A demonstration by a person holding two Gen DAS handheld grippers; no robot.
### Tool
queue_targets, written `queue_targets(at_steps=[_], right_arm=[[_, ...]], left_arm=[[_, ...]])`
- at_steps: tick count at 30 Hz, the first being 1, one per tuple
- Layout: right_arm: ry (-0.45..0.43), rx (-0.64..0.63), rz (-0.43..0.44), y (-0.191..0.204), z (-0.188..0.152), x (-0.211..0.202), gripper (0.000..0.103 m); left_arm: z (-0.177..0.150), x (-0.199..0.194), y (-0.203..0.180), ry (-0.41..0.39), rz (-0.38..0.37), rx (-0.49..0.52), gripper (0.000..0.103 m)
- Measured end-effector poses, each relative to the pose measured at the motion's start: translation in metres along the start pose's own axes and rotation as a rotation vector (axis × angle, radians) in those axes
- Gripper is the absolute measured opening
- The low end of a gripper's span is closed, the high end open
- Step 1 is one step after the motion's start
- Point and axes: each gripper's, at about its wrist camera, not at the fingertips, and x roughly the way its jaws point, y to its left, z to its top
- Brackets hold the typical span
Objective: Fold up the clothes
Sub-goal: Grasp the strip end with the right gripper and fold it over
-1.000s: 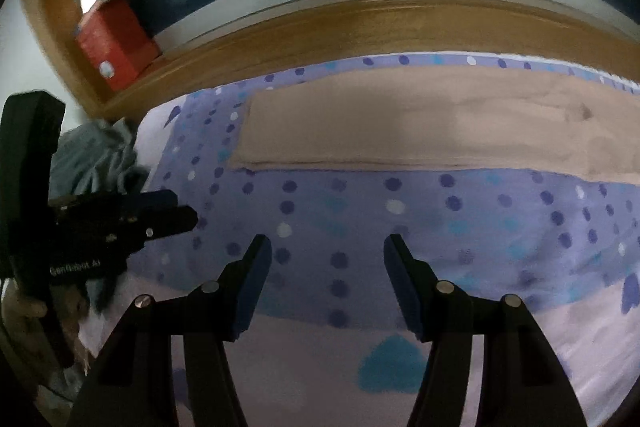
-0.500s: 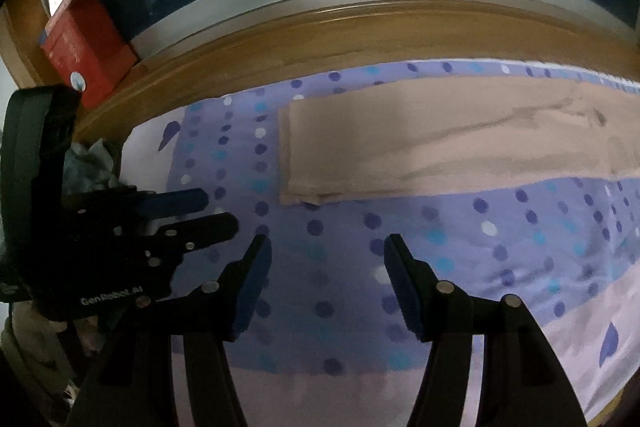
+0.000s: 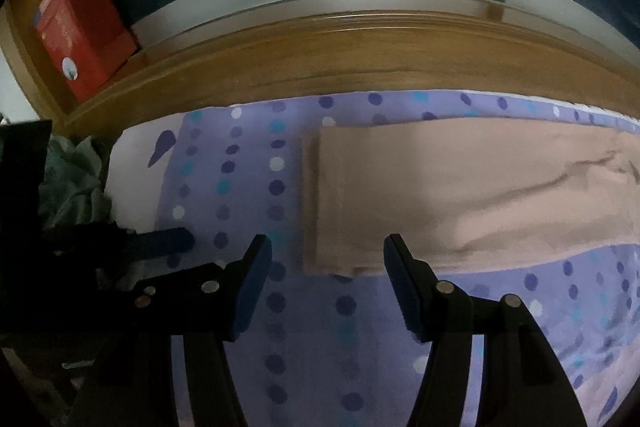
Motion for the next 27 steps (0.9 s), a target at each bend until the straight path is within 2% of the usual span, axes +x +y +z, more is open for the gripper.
queue_targets(at_steps=[2,6,11,13,14,16,18,24,27], right_arm=[[0.002,-0.021,0.0,0.003,-0.001,0.005,0.057],[0.02,-0.04,-0.037,0.004,-0.002,0.018,0.045],[0.009,-0.108,-0.107,0.012,-0.005,0.024,0.039],[0.005,-0.098,-0.127,0.011,-0.005,0.024,0.028],[0.003,-0.074,-0.132,0.008,-0.004,0.024,0.018],[0.014,-0.002,-0.084,-0.005,-0.001,0.022,0.015],[0.024,0.079,0.002,-0.021,0.003,0.018,0.014],[-0.074,0.319,0.236,-0.075,0.017,-0.017,0.014],[-0.127,0.391,0.237,-0.1,0.019,-0.03,0.014]], left_arm=[[0.001,0.0,0.003,-0.01,-0.009,-0.013,0.046],[0.002,0.002,0.007,-0.012,-0.015,-0.025,0.046],[0.002,0.005,0.008,-0.014,-0.022,-0.035,0.046],[0.002,0.005,0.009,-0.015,-0.022,-0.038,0.046],[0.002,0.005,0.009,-0.015,-0.022,-0.038,0.046],[0.003,0.005,0.008,-0.015,-0.018,-0.037,0.046],[0.003,0.004,0.008,-0.014,-0.014,-0.036,0.046],[0.008,0.0,0.001,-0.026,-0.014,-0.024,0.046],[0.012,0.001,-0.007,-0.031,-0.012,-0.003,0.046]])
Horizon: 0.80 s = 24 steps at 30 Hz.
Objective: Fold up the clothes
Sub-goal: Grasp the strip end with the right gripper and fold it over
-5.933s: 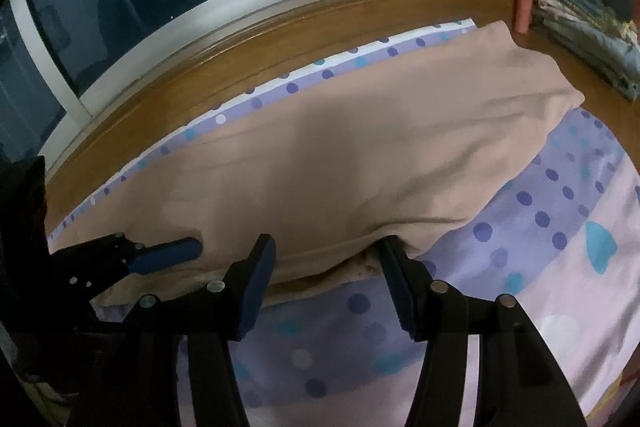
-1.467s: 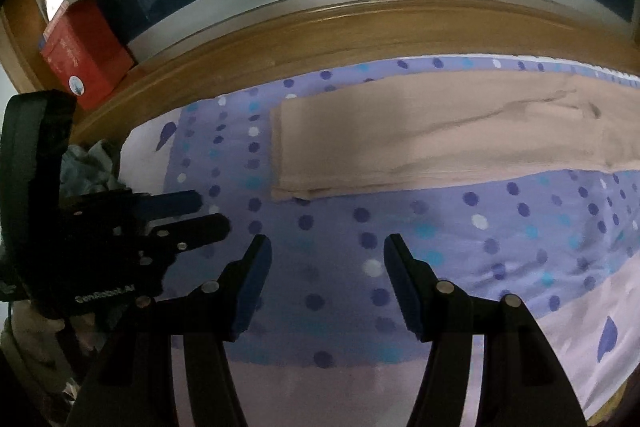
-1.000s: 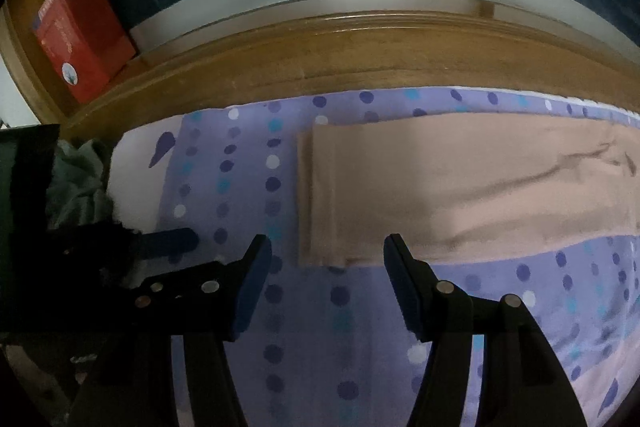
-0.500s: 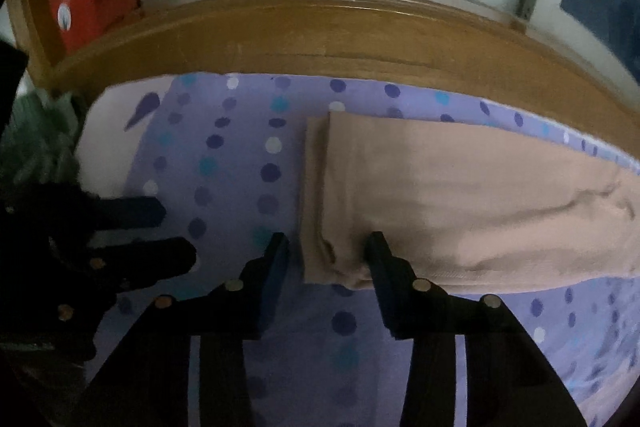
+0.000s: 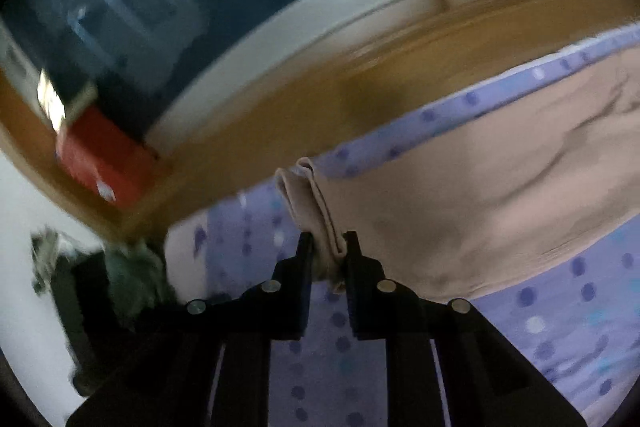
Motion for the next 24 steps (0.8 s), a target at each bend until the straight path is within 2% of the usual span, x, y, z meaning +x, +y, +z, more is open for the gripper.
queue_targets(at_steps=[5,12,19,24], right_arm=[[-0.055,0.078,-0.072,-0.035,0.009,-0.013,0.014],[-0.052,0.102,-0.187,-0.075,0.008,-0.015,0.014],[-0.042,0.135,-0.214,-0.086,0.0,-0.006,0.014],[-0.102,0.17,-0.23,-0.085,-0.01,-0.017,0.014]], left_arm=[[0.009,0.006,-0.019,0.001,-0.024,0.042,0.046],[0.031,0.028,-0.053,-0.002,-0.074,0.122,0.046],[0.057,0.055,-0.108,-0.056,-0.151,0.209,0.046],[0.062,0.06,-0.124,-0.075,-0.208,0.223,0.046]])
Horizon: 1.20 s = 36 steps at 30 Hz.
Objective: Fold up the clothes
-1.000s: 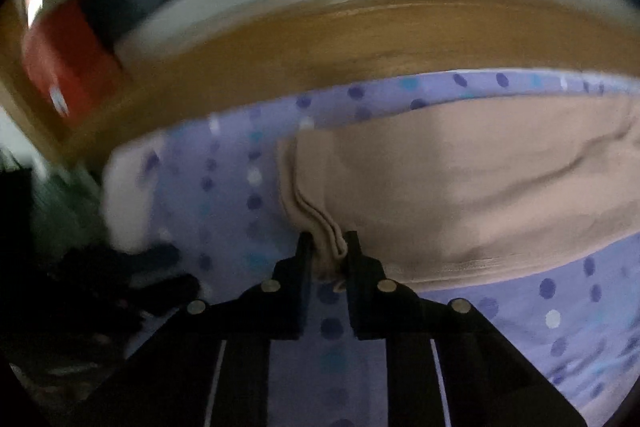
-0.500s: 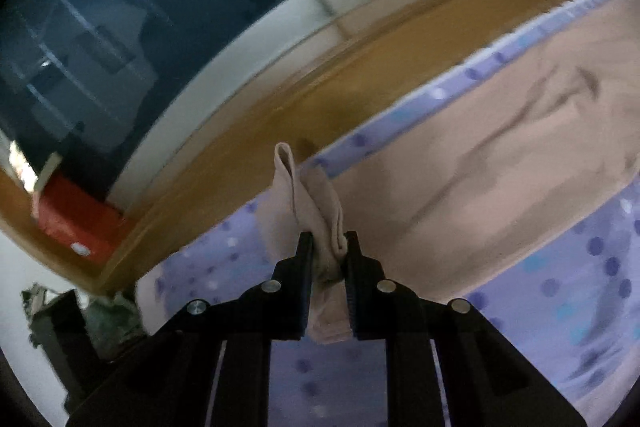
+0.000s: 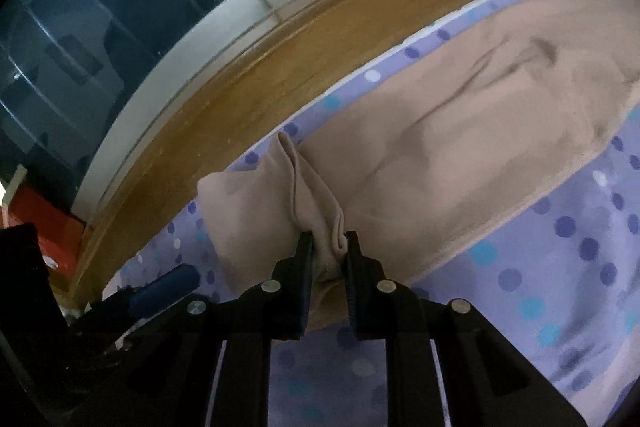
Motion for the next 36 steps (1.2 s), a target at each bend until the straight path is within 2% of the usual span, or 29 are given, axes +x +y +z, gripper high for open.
queue_targets(at_steps=[2,5,8,10,12,16,20,23,26,29,31,34,36], right_arm=[[-0.007,0.007,-0.015,-0.001,-0.003,0.0,0.017],[0.068,-0.004,-0.008,-0.006,-0.001,0.01,0.022],[0.096,-0.027,-0.024,-0.008,0.007,0.004,0.027],[0.084,-0.031,-0.05,-0.008,0.009,-0.013,0.029],[0.087,-0.067,-0.071,-0.007,0.008,-0.034,0.03],[0.144,-0.196,-0.08,-0.001,0.008,-0.062,0.03],[0.159,-0.316,-0.021,0.014,0.022,-0.067,0.03],[0.134,-0.395,0.016,0.023,0.038,-0.051,0.03],[0.15,-0.435,0.078,0.026,0.05,-0.023,0.027],[0.206,-0.464,0.123,0.021,0.056,0.015,0.023],[0.242,-0.472,0.145,0.016,0.061,0.036,0.023],[0.285,-0.473,0.166,0.004,0.066,0.06,0.02],[0.297,-0.471,0.209,0.0,0.071,0.065,0.02]], left_arm=[[0.002,0.0,-0.004,-0.019,-0.019,0.01,0.046],[0.008,0.01,-0.011,-0.032,-0.019,0.049,0.046],[0.012,0.03,-0.003,0.004,-0.015,0.022,0.046],[0.012,0.045,0.006,0.043,0.004,-0.003,0.046],[0.008,0.043,0.011,0.037,-0.02,-0.015,0.046],[0.007,0.027,0.013,0.011,-0.015,-0.041,0.046],[0.014,0.011,0.008,-0.038,-0.004,-0.072,0.046],[0.021,0.018,0.004,-0.04,0.04,-0.083,0.046],[0.017,0.031,0.004,-0.024,0.062,-0.151,0.047],[0.009,0.047,0.005,0.0,0.122,-0.184,0.046],[0.006,0.052,0.002,-0.013,0.164,-0.191,0.046],[0.006,0.055,-0.004,-0.024,0.221,-0.197,0.046],[0.006,0.056,-0.007,-0.016,0.26,-0.206,0.047]])
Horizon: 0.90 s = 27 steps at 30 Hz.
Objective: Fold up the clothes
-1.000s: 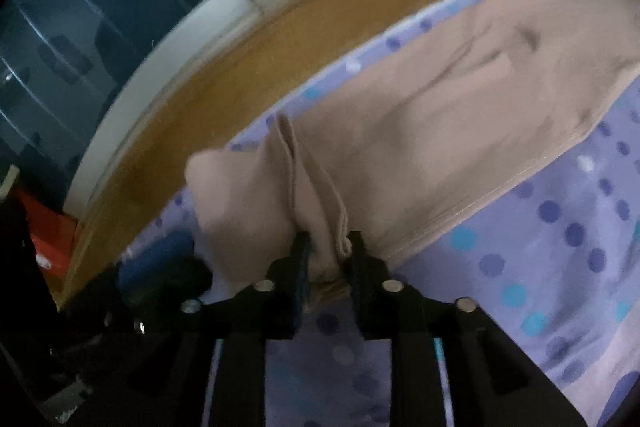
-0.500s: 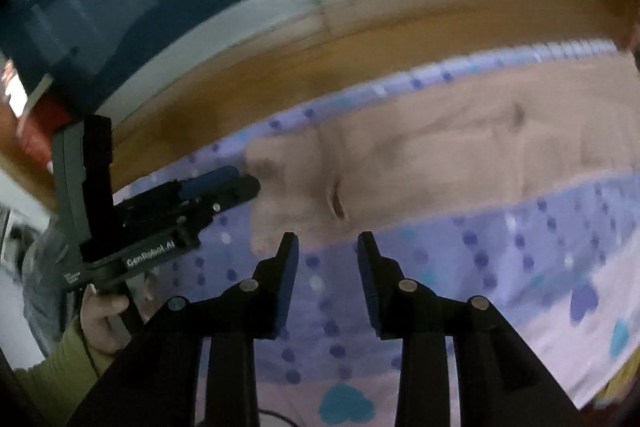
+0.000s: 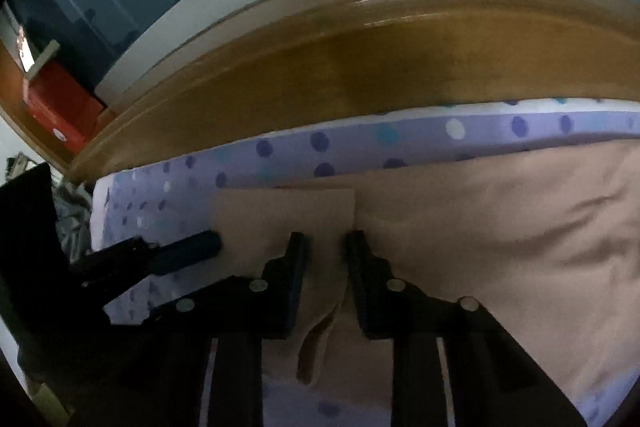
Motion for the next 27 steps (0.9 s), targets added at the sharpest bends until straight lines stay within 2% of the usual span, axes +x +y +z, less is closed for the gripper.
queue_targets(at_steps=[2,4,8,12,14,16,18,22,23,25,27], right_arm=[[0.013,-0.001,0.019,-0.003,0.001,-0.005,0.019],[-0.006,-0.023,-0.008,0.001,-0.003,-0.018,0.019],[-0.059,-0.061,-0.042,0.013,-0.024,-0.046,0.019],[-0.041,-0.034,-0.067,0.018,-0.047,-0.044,0.02],[-0.019,0.016,-0.049,0.011,-0.054,-0.032,0.02],[-0.063,0.089,0.0,-0.001,-0.059,-0.033,0.019],[-0.066,0.134,0.007,-0.004,-0.06,-0.035,0.02],[-0.1,0.073,-0.072,0.021,-0.066,-0.051,0.023],[-0.109,0.053,-0.077,0.029,-0.068,-0.055,0.025],[-0.129,0.018,-0.099,0.048,-0.071,-0.062,0.037],[-0.166,-0.023,-0.102,0.065,-0.074,-0.066,0.055]], left_arm=[[0.004,-0.006,-0.004,0.008,0.018,-0.026,0.047],[0.008,-0.011,-0.007,-0.002,0.007,-0.028,0.047],[0.021,-0.007,-0.011,0.011,0.03,0.024,0.047],[0.022,0.013,0.0,0.065,0.004,0.028,0.047],[0.019,0.012,0.001,0.054,-0.01,0.069,0.047],[0.016,0.01,0.003,0.047,-0.031,0.097,0.047],[0.016,0.004,0.01,0.047,-0.062,0.079,0.047],[0.012,-0.014,0.032,0.036,-0.143,-0.004,0.047],[0.01,-0.018,0.038,0.037,-0.159,-0.026,0.047],[0.007,-0.024,0.051,0.035,-0.181,-0.067,0.047],[0.002,-0.028,0.061,0.031,-0.208,-0.098,0.047]])
